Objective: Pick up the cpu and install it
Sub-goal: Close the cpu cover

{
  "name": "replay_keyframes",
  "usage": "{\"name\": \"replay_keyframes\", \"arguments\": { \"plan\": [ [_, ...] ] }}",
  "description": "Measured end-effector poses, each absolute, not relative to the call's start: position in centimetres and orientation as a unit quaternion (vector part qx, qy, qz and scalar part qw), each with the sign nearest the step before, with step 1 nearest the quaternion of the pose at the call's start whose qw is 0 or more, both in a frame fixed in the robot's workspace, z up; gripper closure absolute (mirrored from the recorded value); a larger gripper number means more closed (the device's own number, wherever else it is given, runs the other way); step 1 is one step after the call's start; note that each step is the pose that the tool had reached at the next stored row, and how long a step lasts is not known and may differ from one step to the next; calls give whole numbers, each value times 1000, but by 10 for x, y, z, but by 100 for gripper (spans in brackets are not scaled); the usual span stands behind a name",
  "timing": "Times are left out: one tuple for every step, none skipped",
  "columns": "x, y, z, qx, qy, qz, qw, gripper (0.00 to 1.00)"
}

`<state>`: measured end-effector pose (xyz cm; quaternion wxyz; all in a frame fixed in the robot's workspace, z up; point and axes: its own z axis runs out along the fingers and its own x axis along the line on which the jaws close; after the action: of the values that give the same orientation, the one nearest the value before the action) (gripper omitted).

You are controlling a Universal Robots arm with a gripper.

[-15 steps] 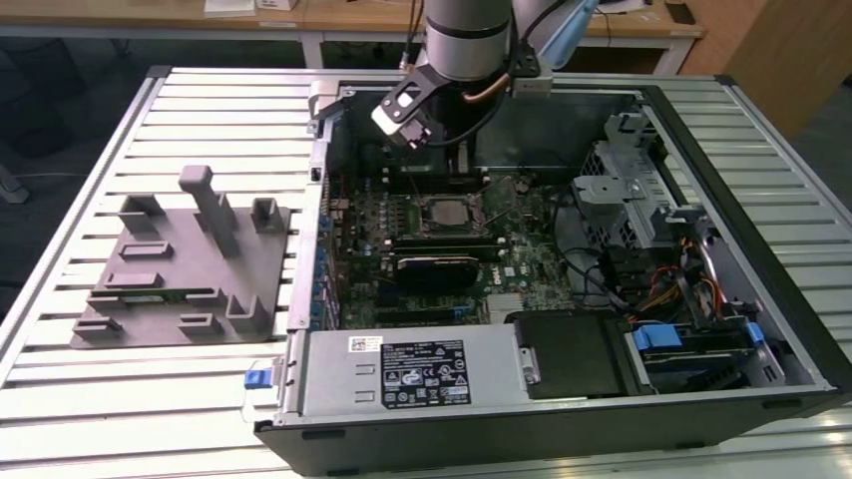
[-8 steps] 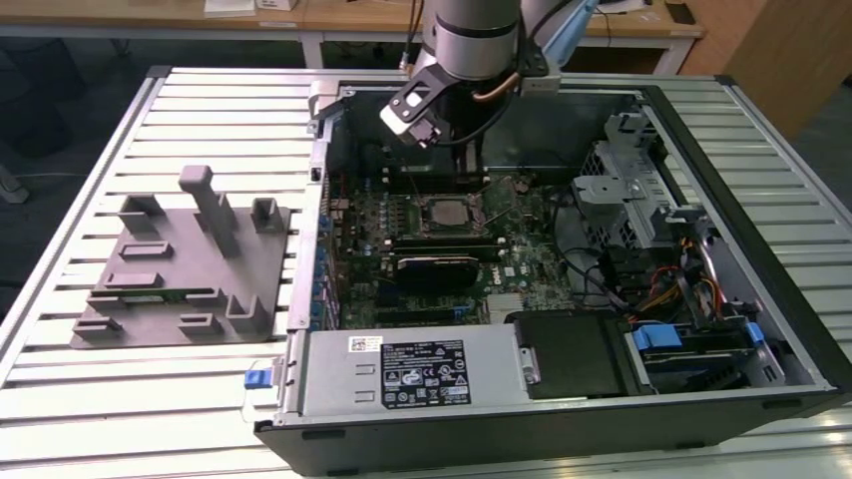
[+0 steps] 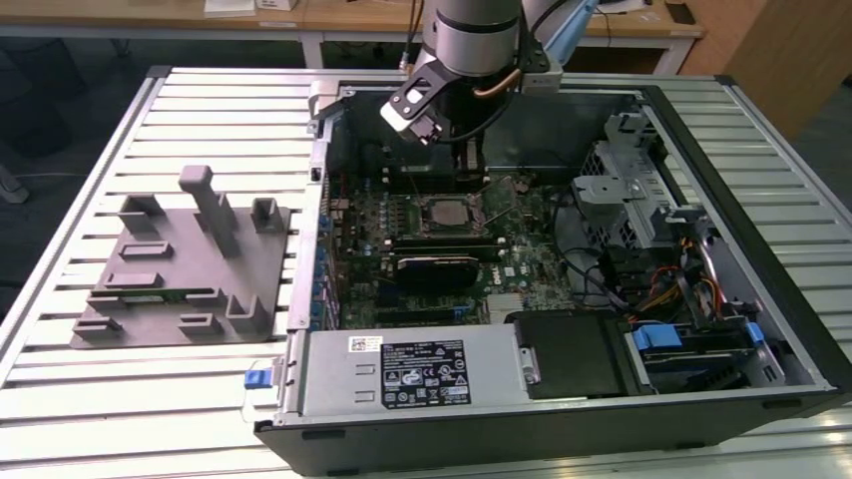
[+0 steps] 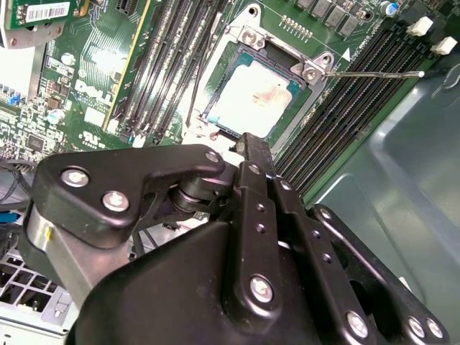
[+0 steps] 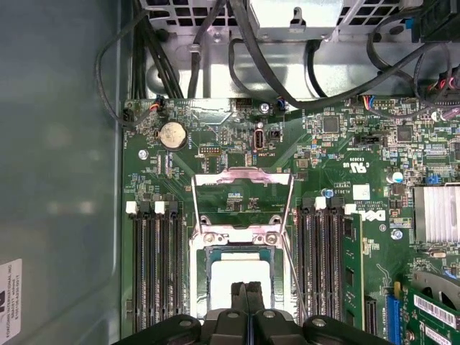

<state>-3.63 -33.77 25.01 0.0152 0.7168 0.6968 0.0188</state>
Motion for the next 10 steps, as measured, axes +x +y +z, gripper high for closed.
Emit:
{"name": "replay_keyframes", "arguments": {
  "plan": [
    [-36, -338, 250, 717, 697, 19, 15, 89],
    [-36, -338, 250, 717, 697, 19, 15, 89],
    [-36, -338, 250, 717, 697, 19, 15, 89],
    [-36, -338, 250, 717, 697, 19, 15, 89],
    [-36, -338, 250, 717, 697, 19, 15, 89],
    [-36, -338, 250, 717, 697, 19, 15, 89],
    [-36, -338, 250, 717, 697, 19, 15, 89],
    [-36, -338, 251, 717, 697, 19, 15, 89],
    [-36, -338, 252, 717, 697, 18, 15, 89],
    [-36, -338, 253, 717, 697, 19, 15, 89]
  ]
}}
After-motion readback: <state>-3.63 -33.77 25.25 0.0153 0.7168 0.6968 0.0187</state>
